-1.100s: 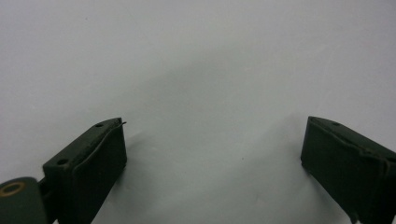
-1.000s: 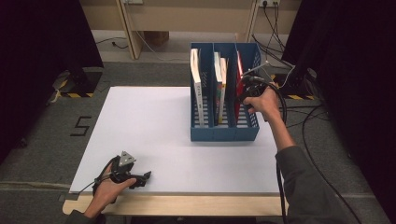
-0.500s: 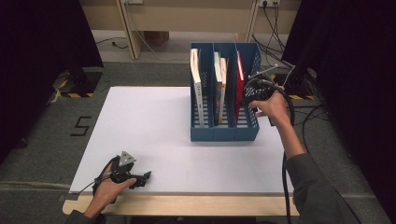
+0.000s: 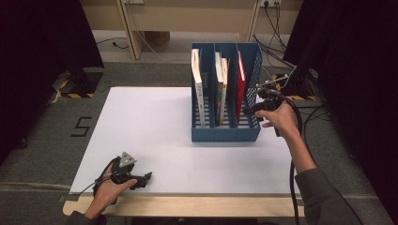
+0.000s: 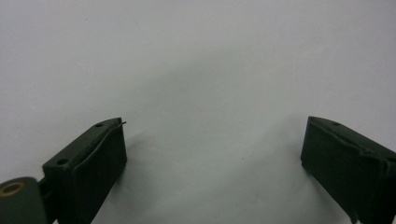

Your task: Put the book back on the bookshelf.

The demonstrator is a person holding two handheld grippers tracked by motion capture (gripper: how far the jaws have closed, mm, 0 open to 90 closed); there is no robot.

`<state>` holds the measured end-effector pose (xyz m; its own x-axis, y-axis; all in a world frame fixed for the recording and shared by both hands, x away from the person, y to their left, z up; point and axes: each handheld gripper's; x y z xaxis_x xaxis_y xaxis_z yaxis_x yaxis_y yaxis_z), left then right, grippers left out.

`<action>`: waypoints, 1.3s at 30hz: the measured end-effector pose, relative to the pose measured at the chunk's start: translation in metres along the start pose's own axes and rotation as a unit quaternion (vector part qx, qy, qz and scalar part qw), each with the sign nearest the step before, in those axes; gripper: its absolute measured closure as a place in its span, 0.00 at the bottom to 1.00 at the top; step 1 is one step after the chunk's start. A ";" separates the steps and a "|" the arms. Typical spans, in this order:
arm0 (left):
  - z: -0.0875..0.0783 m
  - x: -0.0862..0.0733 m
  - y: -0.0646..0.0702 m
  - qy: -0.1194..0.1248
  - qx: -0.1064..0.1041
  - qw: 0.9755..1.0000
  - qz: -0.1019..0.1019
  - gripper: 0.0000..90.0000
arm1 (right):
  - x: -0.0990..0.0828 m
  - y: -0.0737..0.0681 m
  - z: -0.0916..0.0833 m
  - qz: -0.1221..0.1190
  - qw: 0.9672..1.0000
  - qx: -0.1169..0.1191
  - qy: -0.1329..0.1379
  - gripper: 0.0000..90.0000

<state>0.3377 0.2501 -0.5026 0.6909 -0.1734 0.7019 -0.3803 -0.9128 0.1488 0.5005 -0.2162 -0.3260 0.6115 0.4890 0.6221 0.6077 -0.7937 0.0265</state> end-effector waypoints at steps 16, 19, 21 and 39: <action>0.000 0.000 0.000 0.000 0.000 1.000 0.000 0.06 | -0.046 -0.009 0.005 0.009 1.000 0.022 0.020 0.36; 0.000 0.000 0.000 0.001 0.000 1.000 0.000 0.06 | -0.056 -0.011 0.006 0.008 1.000 0.019 0.020 0.35; 0.000 0.000 0.000 0.001 0.000 1.000 0.000 0.06 | -0.062 -0.012 0.007 0.006 1.000 0.017 0.021 0.34; 0.000 0.000 0.000 0.001 0.000 1.000 0.000 0.06 | -0.098 -0.022 0.014 -0.002 1.000 0.007 0.016 0.31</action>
Point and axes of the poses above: each handheld gripper's, and its own axes: z roughly forward along the jaws, x roughly out of its top, y roughly to its right, and after that the axes turned 10 degrees about -z, right-handed
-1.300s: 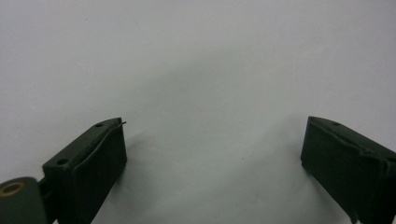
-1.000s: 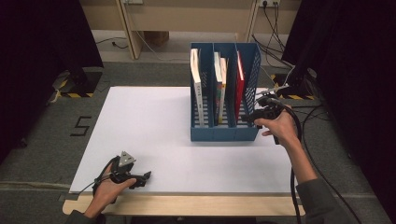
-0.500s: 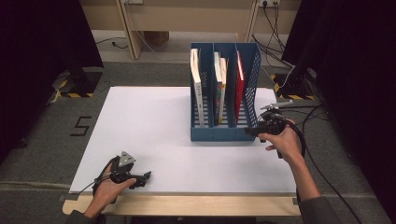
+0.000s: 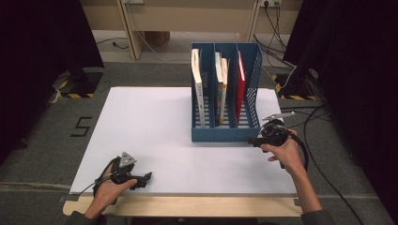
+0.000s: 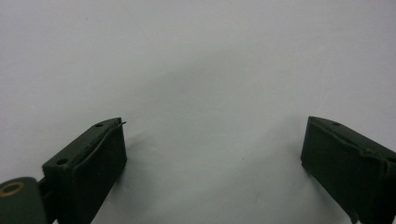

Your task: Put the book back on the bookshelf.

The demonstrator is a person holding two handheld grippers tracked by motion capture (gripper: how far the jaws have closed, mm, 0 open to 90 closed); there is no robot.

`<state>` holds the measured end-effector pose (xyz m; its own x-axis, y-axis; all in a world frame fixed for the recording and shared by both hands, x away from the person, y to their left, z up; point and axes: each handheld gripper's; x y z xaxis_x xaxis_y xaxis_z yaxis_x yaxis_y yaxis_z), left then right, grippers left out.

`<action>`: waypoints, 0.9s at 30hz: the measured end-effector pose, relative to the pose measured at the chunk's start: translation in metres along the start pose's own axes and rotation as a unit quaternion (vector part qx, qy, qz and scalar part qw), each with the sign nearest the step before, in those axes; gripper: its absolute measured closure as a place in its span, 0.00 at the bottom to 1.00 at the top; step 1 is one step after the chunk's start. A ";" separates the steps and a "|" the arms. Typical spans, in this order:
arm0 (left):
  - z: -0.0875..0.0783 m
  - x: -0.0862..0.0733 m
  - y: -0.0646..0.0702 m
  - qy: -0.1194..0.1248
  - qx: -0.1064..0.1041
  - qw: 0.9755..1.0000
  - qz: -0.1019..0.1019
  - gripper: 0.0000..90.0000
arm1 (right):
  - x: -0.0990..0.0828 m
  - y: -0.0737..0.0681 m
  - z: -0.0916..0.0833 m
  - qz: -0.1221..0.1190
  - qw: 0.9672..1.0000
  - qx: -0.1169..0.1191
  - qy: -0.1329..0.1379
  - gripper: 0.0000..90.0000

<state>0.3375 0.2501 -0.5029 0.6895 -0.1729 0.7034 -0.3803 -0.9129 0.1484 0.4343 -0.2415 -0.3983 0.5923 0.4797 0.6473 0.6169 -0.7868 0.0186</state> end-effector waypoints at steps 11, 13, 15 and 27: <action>0.000 0.000 0.000 0.000 0.000 1.000 -0.001 0.06 | -0.013 -0.014 -0.001 -0.013 1.000 -0.002 0.001 0.28; 0.000 0.000 0.000 0.000 0.000 1.000 -0.001 0.06 | -0.017 -0.016 0.000 -0.012 1.000 -0.007 0.001 0.28; 0.000 0.000 0.000 0.000 0.000 1.000 -0.001 0.06 | -0.022 -0.018 0.001 -0.014 1.000 -0.008 -0.003 0.27; 0.000 0.000 0.000 0.001 0.000 1.000 0.000 0.07 | -0.044 -0.038 0.012 -0.037 0.999 -0.012 -0.012 0.25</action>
Point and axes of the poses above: each handheld gripper's, and its own axes: z roughly forward along the jaws, x roughly out of its top, y roughly to its right, and after that the axes turned 10 degrees about -z, right-handed
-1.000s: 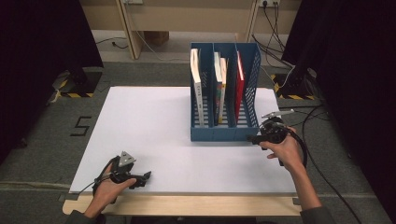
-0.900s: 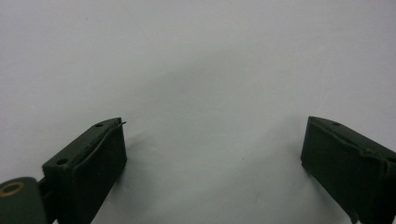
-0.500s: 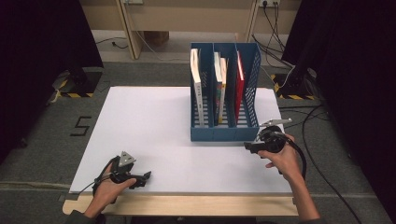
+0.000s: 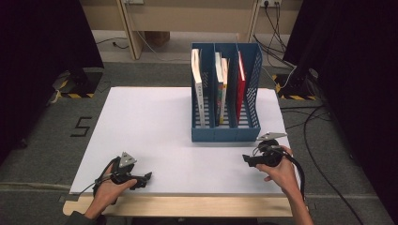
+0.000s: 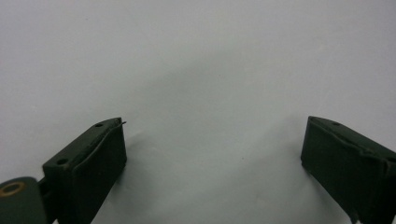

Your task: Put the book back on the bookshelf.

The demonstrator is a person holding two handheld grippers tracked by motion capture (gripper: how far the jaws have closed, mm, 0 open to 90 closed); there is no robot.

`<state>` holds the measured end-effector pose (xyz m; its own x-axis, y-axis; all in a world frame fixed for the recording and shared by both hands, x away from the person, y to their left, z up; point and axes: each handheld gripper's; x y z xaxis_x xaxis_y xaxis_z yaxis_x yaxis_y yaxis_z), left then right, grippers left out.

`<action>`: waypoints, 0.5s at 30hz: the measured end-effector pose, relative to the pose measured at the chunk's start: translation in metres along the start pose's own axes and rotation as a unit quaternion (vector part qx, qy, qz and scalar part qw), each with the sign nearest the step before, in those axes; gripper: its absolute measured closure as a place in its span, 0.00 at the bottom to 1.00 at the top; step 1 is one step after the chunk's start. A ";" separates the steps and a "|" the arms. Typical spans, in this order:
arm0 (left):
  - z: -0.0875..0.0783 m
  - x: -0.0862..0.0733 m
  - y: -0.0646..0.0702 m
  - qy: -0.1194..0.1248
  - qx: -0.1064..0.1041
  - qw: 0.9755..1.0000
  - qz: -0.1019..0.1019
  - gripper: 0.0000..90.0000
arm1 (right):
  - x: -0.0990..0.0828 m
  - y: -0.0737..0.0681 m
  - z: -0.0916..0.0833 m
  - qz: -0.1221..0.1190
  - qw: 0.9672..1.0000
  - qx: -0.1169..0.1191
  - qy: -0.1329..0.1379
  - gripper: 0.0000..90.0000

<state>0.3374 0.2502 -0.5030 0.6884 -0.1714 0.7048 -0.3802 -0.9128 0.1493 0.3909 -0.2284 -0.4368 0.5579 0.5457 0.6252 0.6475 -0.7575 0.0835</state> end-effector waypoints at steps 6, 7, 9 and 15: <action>0.000 0.000 0.000 -0.001 -0.001 1.000 0.001 0.07 | -0.012 -0.009 0.008 -0.005 1.000 0.009 -0.011 0.25; 0.000 0.000 0.000 0.000 -0.001 1.000 0.000 0.06 | -0.014 -0.010 0.009 -0.001 1.000 0.010 -0.013 0.25; 0.000 0.000 0.000 -0.001 -0.001 1.000 0.001 0.07 | -0.019 -0.012 0.012 -0.001 1.000 0.010 -0.021 0.25; 0.000 0.000 0.000 -0.002 -0.002 1.000 0.002 0.07 | -0.028 -0.015 0.016 0.000 0.999 0.008 -0.034 0.25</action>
Point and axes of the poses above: each handheld gripper's, and its own axes: z roughly forward along the jaws, x roughly out of its top, y roughly to its right, and after that the axes turned 10 degrees about -z, right-handed
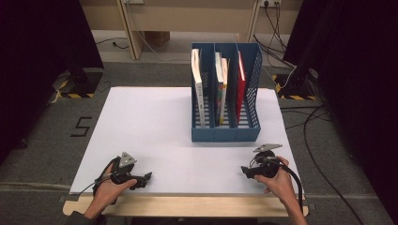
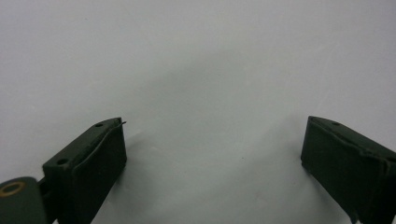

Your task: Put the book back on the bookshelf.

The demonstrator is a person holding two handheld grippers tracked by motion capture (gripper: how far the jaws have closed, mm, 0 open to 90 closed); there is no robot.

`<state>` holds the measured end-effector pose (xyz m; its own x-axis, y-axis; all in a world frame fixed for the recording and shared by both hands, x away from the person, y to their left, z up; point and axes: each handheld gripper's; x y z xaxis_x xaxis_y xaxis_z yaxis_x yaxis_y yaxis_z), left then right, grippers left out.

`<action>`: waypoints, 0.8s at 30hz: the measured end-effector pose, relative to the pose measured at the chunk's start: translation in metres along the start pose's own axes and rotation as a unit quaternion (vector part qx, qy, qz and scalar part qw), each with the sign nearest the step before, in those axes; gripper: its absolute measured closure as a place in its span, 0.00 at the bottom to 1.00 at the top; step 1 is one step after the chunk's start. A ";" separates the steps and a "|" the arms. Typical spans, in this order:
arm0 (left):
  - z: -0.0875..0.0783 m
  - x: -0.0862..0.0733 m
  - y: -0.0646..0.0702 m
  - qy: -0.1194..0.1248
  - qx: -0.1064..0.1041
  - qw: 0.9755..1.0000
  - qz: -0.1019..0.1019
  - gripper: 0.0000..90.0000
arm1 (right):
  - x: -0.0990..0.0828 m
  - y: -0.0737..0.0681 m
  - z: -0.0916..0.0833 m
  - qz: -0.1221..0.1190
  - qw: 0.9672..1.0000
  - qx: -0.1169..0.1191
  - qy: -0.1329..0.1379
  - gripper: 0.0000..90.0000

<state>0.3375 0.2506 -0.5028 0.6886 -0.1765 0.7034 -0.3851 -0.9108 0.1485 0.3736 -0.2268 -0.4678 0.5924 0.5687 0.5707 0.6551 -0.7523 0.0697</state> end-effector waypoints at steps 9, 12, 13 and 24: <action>0.000 0.000 0.000 0.000 0.000 1.000 0.000 0.07 | -0.007 -0.008 0.005 -0.006 1.000 -0.009 -0.013 0.24; 0.000 0.000 0.000 0.000 0.000 1.000 0.001 0.06 | -0.009 -0.010 0.005 -0.009 1.000 -0.015 -0.006 0.23; 0.000 0.000 0.000 0.000 0.000 1.000 0.001 0.07 | -0.011 -0.010 0.005 -0.008 1.000 -0.016 -0.003 0.23; 0.000 0.000 0.000 0.000 0.000 1.000 0.001 0.07 | -0.023 -0.014 0.005 -0.003 0.999 -0.030 0.039 0.23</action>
<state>0.3370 0.2508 -0.5027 0.6880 -0.1785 0.7034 -0.3871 -0.9102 0.1477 0.3535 -0.2275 -0.4858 0.5495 0.5470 0.6316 0.6273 -0.7694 0.1206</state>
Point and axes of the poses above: each handheld gripper's, and its own axes: z roughly forward along the jaws, x roughly out of its top, y roughly to its right, and after that the axes turned 10 degrees about -z, right-handed
